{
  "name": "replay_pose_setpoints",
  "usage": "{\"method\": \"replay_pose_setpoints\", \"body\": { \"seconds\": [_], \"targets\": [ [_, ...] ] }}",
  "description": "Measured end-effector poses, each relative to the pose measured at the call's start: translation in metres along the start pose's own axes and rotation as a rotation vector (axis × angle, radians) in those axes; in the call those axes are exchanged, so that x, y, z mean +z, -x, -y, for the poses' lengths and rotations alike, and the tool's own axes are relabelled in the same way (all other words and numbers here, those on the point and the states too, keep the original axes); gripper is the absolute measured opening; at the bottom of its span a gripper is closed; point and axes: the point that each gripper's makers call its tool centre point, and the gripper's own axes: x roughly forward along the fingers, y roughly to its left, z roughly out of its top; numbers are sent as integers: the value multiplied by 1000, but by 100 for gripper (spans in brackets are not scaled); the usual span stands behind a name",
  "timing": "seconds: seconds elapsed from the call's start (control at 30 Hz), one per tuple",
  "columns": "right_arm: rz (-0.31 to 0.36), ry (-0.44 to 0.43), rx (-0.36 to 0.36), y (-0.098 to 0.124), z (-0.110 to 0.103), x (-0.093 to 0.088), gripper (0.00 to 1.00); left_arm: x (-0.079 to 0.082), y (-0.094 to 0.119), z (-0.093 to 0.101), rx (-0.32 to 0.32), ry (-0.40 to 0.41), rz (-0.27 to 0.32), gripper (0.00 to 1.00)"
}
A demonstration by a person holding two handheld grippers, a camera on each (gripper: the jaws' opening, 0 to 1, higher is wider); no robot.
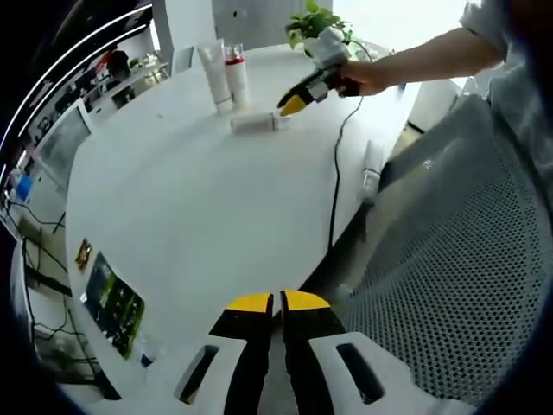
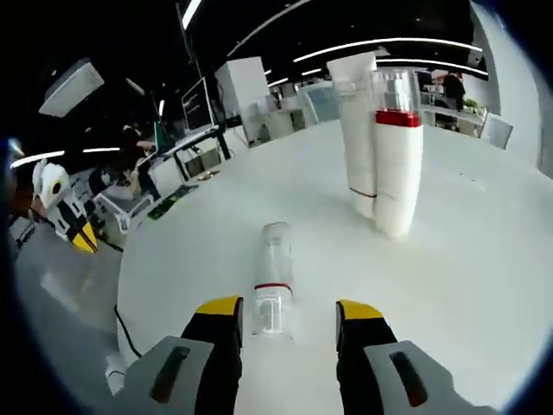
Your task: Arrange the skincare products in the storage area until every visible bottle or jar stands upright without overlapping.
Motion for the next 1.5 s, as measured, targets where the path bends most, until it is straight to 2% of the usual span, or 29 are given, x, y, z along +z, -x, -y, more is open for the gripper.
{"method": "replay_pose_setpoints", "body": {
  "seconds": [0.17,0.27,0.47,0.67,0.93,1.0,1.2,1.5],
  "targets": [
    [-37,25,-14,-10,-3,-5,30,1,0,-1,4,0,3,1],
    [-66,104,-20,-13,-5,-7,21,0,0,-2,8,-2,3,1],
    [-60,127,-24,-20,-3,-5,16,1,1,-2,9,4,7,1],
    [-93,161,-21,-21,0,-4,13,4,2,-5,19,18,24,1],
    [12,180,40,-13,-28,35,13,10,5,-9,41,29,62,1],
    [54,192,68,-10,-40,50,13,12,6,-10,45,32,74,1],
    [139,239,118,6,-78,79,12,15,8,-13,52,50,97,0],
    [198,286,174,29,-126,91,12,17,9,-10,53,39,109,1]
  ]
}}
